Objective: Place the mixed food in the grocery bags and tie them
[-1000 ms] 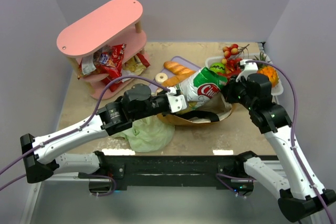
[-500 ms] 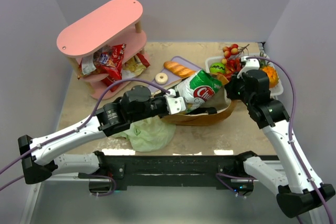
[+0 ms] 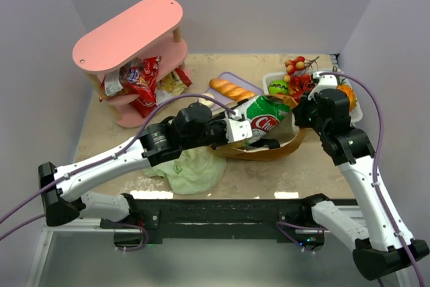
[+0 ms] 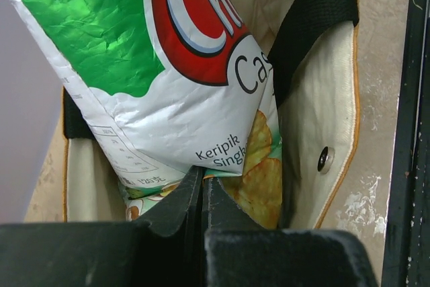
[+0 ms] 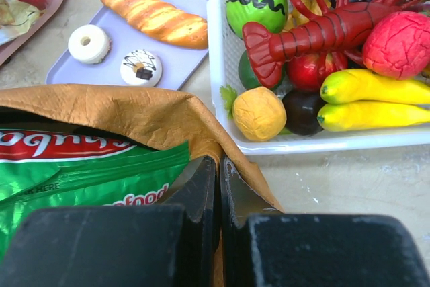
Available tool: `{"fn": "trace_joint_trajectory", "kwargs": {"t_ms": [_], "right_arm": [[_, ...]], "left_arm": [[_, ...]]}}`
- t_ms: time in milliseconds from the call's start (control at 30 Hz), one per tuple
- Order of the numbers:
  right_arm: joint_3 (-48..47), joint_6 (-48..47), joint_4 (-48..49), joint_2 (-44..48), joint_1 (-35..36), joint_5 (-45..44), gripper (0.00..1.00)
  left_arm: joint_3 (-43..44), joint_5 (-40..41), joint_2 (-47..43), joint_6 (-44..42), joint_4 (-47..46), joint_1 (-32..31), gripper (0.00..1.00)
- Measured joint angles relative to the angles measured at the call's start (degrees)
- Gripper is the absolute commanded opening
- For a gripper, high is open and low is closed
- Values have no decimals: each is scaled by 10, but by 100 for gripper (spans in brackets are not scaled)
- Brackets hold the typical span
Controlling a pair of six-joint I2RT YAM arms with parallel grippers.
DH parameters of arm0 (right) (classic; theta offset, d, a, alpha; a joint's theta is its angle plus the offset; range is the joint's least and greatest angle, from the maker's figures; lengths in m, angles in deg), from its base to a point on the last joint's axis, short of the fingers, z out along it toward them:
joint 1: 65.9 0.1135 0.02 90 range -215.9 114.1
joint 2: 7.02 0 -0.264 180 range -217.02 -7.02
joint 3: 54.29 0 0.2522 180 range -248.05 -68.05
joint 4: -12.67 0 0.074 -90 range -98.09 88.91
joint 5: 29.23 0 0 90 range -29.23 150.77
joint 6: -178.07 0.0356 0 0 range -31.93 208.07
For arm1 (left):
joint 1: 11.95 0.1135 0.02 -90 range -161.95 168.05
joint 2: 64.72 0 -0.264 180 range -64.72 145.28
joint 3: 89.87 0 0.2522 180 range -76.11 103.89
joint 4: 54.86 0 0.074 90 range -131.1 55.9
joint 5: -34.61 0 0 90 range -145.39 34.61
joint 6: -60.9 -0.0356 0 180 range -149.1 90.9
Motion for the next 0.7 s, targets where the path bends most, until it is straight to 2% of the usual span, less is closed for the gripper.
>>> {"fn": "trace_joint_trajectory", "kwargs": {"t_ms": [333,700], "right_arm": [[-10,-7,-33,18,0,-22,0],[-28,-4,-22,-31,2,-47,0]], "left_arm": [[29,19,35,4,37,-6,0],[16,17,24,6,43,-6,0]]}}
